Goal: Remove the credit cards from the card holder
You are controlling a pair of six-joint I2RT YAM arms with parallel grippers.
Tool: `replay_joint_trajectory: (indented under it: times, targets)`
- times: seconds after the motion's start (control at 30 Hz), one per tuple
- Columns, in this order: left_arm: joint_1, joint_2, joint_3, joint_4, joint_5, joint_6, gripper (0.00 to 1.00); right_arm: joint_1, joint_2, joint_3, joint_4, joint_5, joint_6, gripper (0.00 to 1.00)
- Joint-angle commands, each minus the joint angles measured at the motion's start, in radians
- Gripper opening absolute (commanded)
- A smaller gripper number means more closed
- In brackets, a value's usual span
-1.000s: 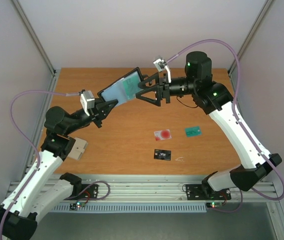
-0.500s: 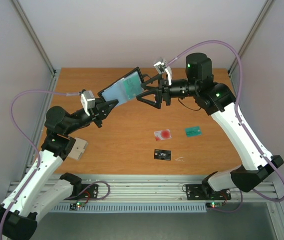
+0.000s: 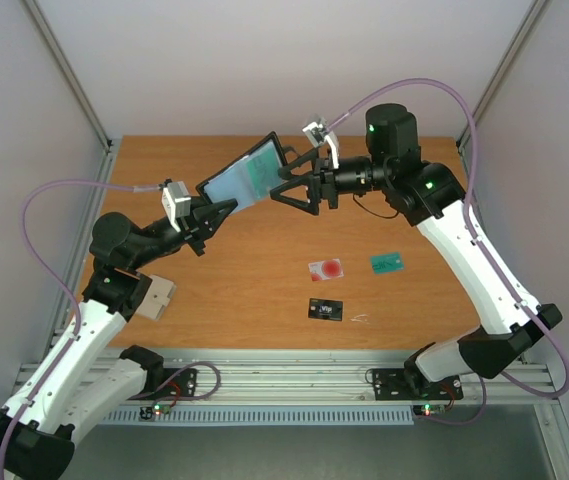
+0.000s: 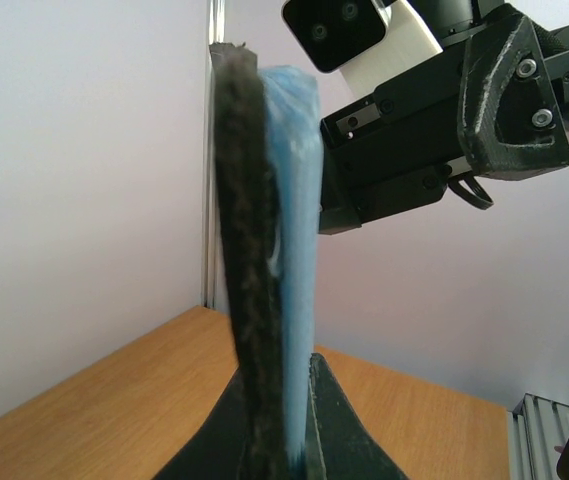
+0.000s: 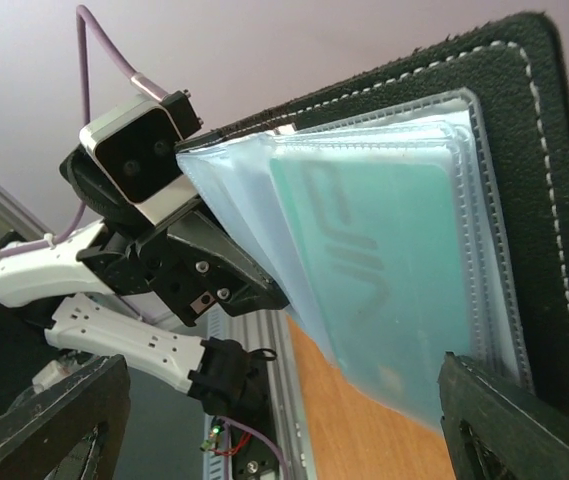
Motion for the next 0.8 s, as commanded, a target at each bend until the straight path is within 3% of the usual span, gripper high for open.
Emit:
replay_joint_trajectory:
  times: [0.0, 0.13, 0.3, 0.53, 0.77]
  targets:
    - [-0.005, -0.010, 0.015, 0.051, 0.011, 0.011, 0.00, 0.012, 0.004, 0.025, 0.034, -0.042, 0.026, 0.85]
    - [-0.006, -0.009, 0.015, 0.052, 0.012, 0.012, 0.00, 0.014, -0.004, 0.026, 0.016, -0.021, 0.011, 0.85]
    - [-0.006, -0.009, 0.015, 0.052, 0.019, 0.014, 0.00, 0.013, -0.030, 0.039, -0.041, 0.169, -0.084, 0.88]
    - [-0.008, -0.009, 0.017, 0.052, 0.021, 0.015, 0.00, 0.014, 0.020, 0.084, -0.079, 0.084, -0.070, 0.87]
    - [-0.009, -0.005, 0.018, 0.049, 0.019, 0.014, 0.00, 0.025, 0.031, 0.089, -0.065, 0.022, -0.056, 0.80]
